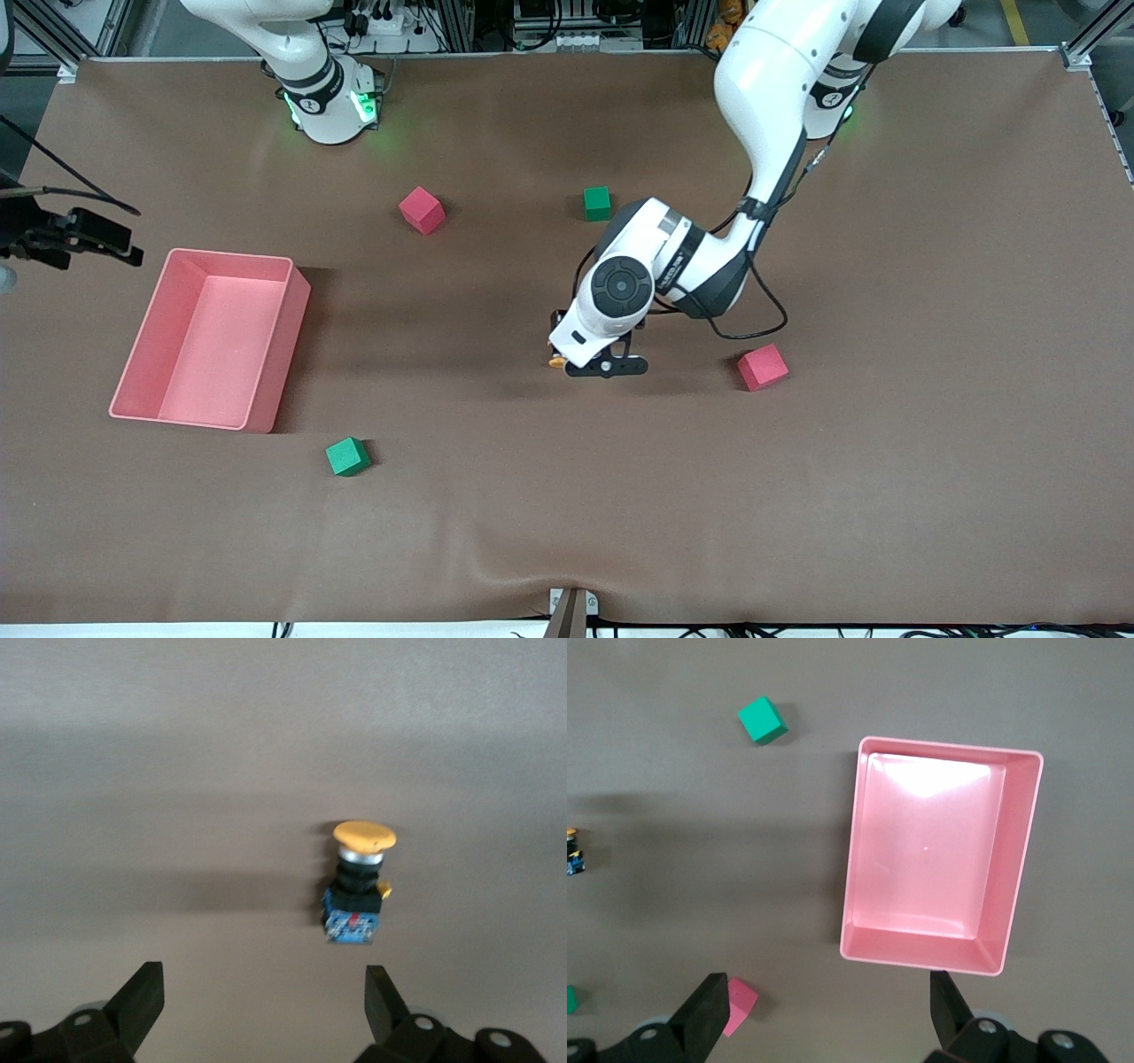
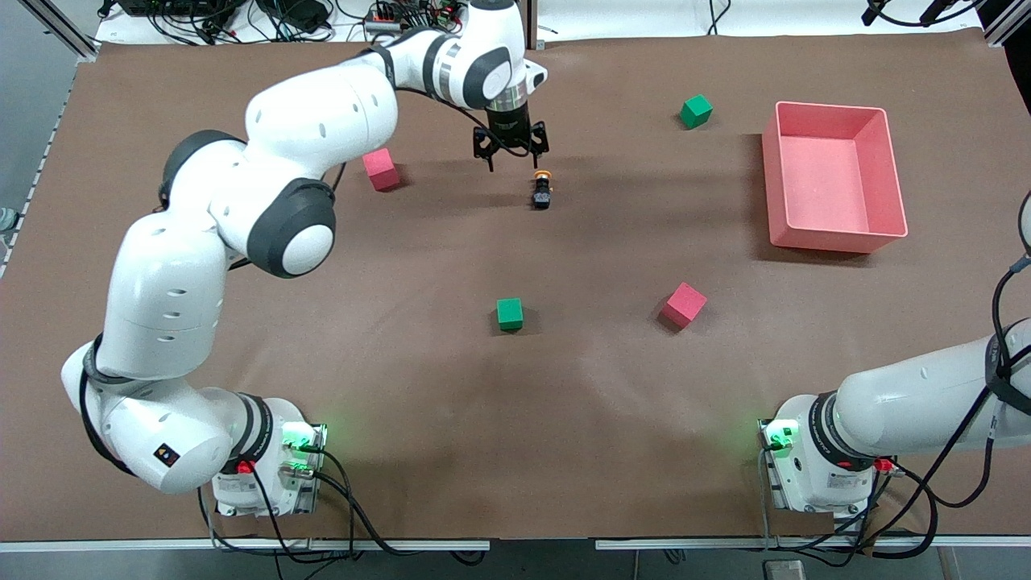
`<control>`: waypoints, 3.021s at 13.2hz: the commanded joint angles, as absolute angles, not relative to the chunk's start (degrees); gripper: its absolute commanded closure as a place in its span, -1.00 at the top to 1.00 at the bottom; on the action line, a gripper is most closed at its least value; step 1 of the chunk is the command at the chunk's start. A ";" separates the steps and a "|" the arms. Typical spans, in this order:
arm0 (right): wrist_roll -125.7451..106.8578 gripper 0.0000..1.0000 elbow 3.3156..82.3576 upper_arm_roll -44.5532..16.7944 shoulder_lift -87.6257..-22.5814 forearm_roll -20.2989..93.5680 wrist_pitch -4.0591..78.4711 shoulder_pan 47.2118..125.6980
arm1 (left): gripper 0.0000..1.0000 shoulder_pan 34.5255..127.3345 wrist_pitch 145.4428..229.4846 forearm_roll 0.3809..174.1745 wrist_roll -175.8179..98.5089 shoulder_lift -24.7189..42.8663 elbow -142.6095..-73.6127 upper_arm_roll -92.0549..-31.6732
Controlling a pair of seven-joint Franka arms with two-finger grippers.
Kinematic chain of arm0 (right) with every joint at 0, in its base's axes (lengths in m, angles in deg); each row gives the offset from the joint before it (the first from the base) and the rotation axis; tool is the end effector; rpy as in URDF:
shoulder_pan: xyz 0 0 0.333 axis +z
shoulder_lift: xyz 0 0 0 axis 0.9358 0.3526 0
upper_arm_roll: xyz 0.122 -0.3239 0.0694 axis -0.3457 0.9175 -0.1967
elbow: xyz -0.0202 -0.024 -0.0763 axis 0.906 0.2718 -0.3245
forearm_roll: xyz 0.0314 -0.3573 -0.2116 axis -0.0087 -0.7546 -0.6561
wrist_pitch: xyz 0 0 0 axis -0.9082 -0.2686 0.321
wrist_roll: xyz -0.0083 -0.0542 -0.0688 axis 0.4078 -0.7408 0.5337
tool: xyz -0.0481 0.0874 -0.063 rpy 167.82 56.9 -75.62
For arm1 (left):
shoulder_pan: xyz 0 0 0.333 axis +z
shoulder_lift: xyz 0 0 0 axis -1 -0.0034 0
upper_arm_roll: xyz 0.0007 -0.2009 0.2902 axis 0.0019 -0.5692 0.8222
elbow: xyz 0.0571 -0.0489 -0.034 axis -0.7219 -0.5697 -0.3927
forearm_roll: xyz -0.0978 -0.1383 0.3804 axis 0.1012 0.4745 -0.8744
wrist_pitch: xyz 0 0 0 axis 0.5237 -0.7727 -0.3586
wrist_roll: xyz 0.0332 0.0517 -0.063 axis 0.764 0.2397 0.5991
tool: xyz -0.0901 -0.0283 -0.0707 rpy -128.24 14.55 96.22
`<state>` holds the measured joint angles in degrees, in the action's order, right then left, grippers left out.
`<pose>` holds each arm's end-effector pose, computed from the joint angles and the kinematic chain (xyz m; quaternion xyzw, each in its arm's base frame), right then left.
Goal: Place and upright button with both arms
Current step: 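Lower the left gripper over the button and grasp it, then lift and rotate the button upright with the left gripper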
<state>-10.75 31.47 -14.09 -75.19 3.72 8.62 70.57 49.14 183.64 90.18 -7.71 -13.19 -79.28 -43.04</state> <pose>0.5917 -0.0313 0.6333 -0.9988 0.0019 0.0332 0.0346 0.5948 -0.5232 0.2610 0.9946 0.0204 -0.0932 0.0398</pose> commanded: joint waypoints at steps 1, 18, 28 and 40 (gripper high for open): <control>-14.03 1.00 36.79 -17.22 -80.14 2.25 8.86 69.27 | 1.00 47.97 187.35 91.12 -6.17 -16.98 -75.72 -42.66; -14.48 1.00 33.03 -19.77 -81.03 0.05 1.66 65.22 | 0.75 44.19 194.23 91.47 -5.20 -21.12 -76.51 -42.40; -17.37 1.00 29.68 -18.71 -80.94 0.67 0.25 65.22 | 0.36 44.54 193.61 91.21 -5.47 -21.20 -76.87 -42.40; -17.38 1.00 29.42 -18.63 -80.33 1.11 2.44 64.61 | -0.67 45.42 191.77 90.77 -2.39 -17.43 -76.95 -41.18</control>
